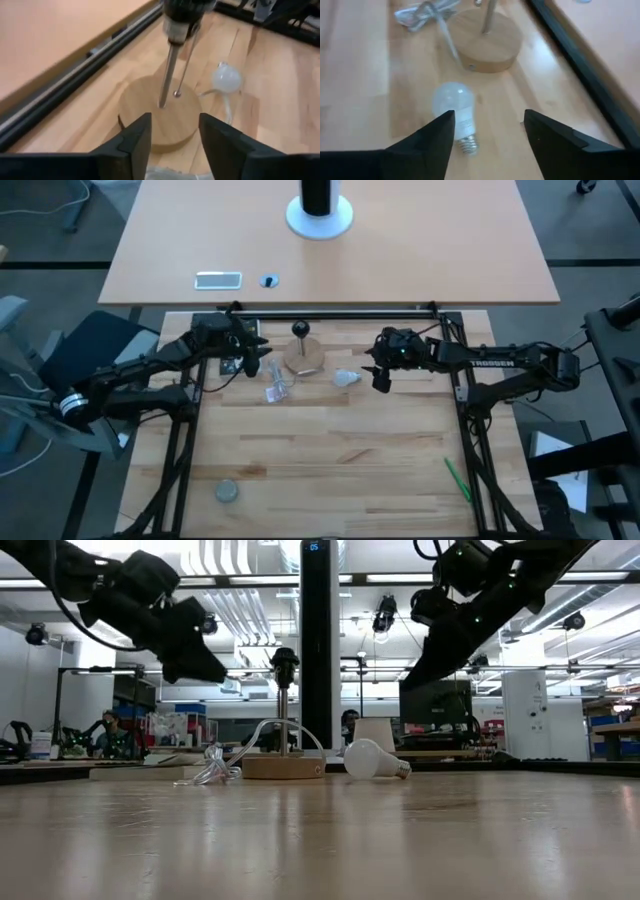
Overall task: Screw lightbulb
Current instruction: Insert the lightbulb into the lamp
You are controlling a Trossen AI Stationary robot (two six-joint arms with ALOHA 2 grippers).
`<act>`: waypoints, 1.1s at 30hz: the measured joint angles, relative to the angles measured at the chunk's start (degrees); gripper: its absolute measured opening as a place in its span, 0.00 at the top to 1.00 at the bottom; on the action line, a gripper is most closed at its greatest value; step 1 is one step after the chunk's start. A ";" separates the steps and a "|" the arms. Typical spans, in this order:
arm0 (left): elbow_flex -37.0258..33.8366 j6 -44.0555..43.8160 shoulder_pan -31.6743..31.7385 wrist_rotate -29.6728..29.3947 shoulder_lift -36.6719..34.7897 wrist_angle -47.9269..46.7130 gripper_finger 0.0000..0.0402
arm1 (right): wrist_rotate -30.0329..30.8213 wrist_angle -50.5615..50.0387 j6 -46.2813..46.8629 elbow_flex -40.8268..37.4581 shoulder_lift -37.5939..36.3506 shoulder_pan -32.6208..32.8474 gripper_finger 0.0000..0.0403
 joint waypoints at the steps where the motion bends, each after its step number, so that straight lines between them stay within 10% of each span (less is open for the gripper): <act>1: -0.10 -0.26 -0.01 0.00 0.58 0.00 0.59 | -0.63 -0.08 0.65 -0.05 0.14 0.00 0.40; 33: -0.65 -5.19 -1.41 0.34 3.87 0.02 0.54 | -1.23 -3.94 -7.26 14.60 32.72 1.28 0.38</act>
